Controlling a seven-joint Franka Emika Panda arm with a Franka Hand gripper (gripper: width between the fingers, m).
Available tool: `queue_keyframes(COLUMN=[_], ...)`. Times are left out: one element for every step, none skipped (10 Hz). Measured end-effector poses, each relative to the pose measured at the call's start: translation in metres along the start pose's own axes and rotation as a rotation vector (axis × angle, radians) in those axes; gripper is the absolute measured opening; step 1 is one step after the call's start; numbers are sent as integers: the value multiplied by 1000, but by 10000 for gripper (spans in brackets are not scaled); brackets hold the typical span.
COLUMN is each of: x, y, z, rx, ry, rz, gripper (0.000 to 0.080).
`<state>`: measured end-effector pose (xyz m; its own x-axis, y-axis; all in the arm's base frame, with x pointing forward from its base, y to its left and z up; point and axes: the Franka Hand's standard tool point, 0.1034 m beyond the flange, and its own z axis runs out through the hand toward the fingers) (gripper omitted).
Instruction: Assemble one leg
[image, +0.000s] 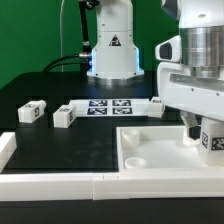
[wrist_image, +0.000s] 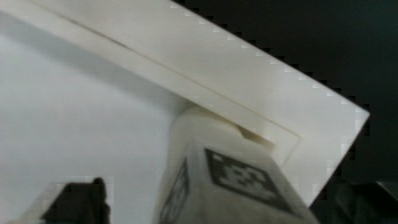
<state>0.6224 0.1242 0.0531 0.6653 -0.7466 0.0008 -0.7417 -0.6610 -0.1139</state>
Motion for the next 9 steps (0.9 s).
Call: queue_keyframes(x=[-2, -3, -5, -5, -4, -2, 1, 2, 2], y=[0, -1, -2, -3, -4, -4, -5, -5, -5], z=[1, 1, 1, 0, -1, 0, 1, 1, 1], rx=[-5, -12, -17, -28, -39, -53, -58, -59, -59], ry=[5, 10, 14, 19, 26, 16, 6, 9, 9], rz=[-128, -279, -389, -534, -678, -788, -862, -931, -918], gripper=[647, 649, 649, 649, 649, 649, 649, 649, 649])
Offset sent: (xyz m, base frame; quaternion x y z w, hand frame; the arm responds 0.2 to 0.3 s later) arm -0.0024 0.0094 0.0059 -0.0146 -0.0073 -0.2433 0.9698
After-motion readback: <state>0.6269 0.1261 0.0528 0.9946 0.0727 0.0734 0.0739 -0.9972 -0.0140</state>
